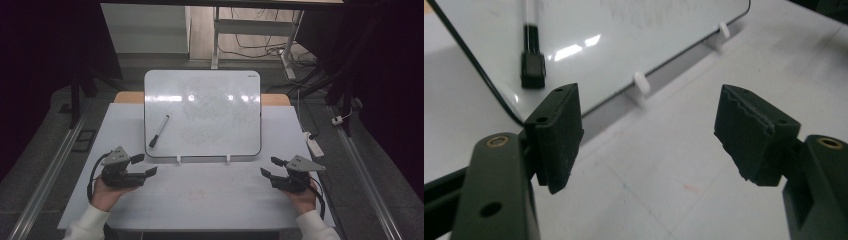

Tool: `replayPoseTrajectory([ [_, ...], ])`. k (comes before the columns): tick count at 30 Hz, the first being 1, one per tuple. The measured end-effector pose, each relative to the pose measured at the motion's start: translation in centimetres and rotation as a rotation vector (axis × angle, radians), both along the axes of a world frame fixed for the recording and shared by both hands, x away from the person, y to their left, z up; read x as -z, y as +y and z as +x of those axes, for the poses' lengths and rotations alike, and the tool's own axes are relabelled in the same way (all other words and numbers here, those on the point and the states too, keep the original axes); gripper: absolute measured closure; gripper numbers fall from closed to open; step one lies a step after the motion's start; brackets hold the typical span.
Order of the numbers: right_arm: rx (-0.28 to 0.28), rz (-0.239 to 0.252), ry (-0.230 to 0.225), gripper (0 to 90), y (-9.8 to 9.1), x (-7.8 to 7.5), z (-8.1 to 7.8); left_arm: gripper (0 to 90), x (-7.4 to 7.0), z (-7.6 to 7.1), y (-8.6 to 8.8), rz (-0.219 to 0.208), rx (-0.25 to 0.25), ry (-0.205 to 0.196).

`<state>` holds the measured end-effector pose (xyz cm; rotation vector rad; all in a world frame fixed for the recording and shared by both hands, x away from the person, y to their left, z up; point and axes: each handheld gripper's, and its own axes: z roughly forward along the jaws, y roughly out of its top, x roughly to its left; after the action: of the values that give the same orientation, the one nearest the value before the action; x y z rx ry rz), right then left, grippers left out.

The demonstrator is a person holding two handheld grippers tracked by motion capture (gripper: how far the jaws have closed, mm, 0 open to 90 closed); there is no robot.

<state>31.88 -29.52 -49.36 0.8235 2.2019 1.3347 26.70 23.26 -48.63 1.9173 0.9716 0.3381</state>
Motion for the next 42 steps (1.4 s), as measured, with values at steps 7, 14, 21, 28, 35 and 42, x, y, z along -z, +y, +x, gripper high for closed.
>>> replayPoseTrajectory([
  [7,0.016,-0.039,0.002,37.3,-1.5,1.0,-0.8,26.8,2.0,-1.3,0.6,0.011,-0.010,0.019],
  [14,0.021,-0.060,0.012,36.8,-1.6,1.6,-0.5,26.7,2.7,-1.5,0.5,0.027,-0.022,0.008],
  [21,0.007,-0.094,0.003,36.7,-1.2,1.7,-0.5,26.4,2.8,-1.1,0.1,0.049,-0.021,-0.006],
  [28,0.004,-0.098,0.008,36.6,-1.1,1.8,-0.4,26.3,2.8,-1.1,0.3,0.043,-0.029,-0.009],
  [35,0.003,-0.102,0.012,36.6,-1.0,1.9,-0.4,26.3,2.8,-1.1,0.3,0.047,-0.030,-0.006],
  [42,0.003,-0.105,0.012,36.6,-1.0,1.8,-0.4,25.7,2.8,-1.0,0.3,0.047,-0.034,-0.002],
])
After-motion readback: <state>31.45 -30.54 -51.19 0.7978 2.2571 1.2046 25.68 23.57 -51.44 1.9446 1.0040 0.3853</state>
